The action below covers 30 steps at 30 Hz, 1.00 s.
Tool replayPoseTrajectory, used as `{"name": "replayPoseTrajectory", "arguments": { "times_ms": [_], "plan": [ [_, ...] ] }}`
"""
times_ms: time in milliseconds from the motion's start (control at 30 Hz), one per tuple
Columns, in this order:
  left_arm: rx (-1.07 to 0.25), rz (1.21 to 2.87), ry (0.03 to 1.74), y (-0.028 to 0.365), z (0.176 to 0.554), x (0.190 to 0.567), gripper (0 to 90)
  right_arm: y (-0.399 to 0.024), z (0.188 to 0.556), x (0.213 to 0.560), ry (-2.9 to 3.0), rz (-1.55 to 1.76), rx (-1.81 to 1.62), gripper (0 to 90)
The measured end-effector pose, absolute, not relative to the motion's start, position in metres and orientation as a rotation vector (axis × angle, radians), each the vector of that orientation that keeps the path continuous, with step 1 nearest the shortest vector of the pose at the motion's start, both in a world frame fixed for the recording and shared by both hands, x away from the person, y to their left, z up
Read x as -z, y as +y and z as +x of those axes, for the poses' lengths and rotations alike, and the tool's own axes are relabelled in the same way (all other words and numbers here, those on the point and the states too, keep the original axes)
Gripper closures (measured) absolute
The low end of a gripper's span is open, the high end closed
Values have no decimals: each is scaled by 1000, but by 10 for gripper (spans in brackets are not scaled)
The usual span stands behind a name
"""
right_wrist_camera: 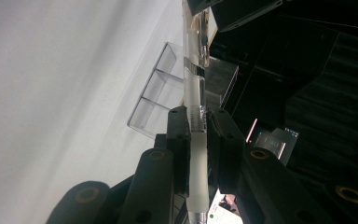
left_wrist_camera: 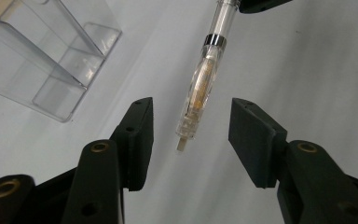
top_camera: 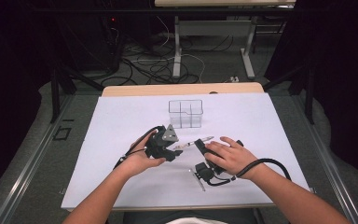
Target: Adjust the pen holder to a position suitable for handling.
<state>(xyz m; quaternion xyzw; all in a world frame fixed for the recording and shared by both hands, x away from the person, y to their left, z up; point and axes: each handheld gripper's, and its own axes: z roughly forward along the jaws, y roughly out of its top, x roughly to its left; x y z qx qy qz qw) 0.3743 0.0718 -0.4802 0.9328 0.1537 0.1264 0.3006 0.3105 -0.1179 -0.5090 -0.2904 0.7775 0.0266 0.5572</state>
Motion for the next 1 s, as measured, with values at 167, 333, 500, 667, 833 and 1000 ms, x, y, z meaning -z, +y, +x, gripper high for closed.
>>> {"name": "replayPoseTrajectory", "arguments": {
  "times_ms": [167, 333, 500, 667, 833, 1000],
  "plan": [
    [-303, 2495, 398, 64, 378, 478, 551, -117, 311, 510, 1827, -700, -62, 793],
    [-278, 2547, 369, 55, 383, 477, 561, -117, 310, 511, 1830, -693, -77, 793],
    [-250, 2579, 353, 46, 387, 474, 613, -117, 310, 511, 1825, -695, -77, 793],
    [-239, 2613, 333, 36, 388, 472, 670, -117, 309, 511, 1826, -711, -57, 793],
    [-241, 2642, 330, 29, 389, 472, 704, -117, 309, 513, 1828, -704, -62, 793],
    [-244, 2647, 335, 27, 390, 470, 747, -117, 309, 513, 1829, -704, -69, 793]
  ]
}}
